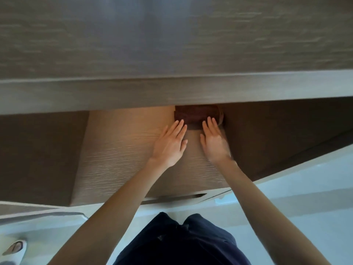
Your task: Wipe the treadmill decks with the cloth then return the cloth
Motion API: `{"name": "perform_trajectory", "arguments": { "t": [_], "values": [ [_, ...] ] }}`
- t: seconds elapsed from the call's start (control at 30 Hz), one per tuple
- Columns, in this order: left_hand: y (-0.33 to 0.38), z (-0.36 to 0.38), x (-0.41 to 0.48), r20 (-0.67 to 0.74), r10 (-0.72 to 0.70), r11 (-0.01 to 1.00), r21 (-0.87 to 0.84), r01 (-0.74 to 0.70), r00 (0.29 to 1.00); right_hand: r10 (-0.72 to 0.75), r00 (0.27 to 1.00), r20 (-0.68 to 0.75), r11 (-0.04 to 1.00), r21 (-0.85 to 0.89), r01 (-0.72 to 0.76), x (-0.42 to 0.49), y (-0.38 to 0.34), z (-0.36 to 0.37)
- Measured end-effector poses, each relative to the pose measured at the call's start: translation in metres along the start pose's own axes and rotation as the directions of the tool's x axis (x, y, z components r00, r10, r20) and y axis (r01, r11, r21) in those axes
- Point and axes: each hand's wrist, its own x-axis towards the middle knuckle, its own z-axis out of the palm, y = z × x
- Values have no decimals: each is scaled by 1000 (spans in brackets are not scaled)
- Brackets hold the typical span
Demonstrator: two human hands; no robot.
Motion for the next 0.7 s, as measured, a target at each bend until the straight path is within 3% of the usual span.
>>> {"name": "perform_trajectory", "arguments": {
  "t": [0.2,0.57,0.7],
  "values": [
    [-11,-19,58,137,-79,996,47,73,987,61,995,84,996,-67,-55,58,-1,-6],
    [-22,-35,106,258,-139,983,151,102,956,117,959,258,989,-115,-90,111,2,-15],
    [-27,-42,104,274,-114,988,133,80,955,100,967,237,995,-29,-95,100,-5,-23]
  ]
}}
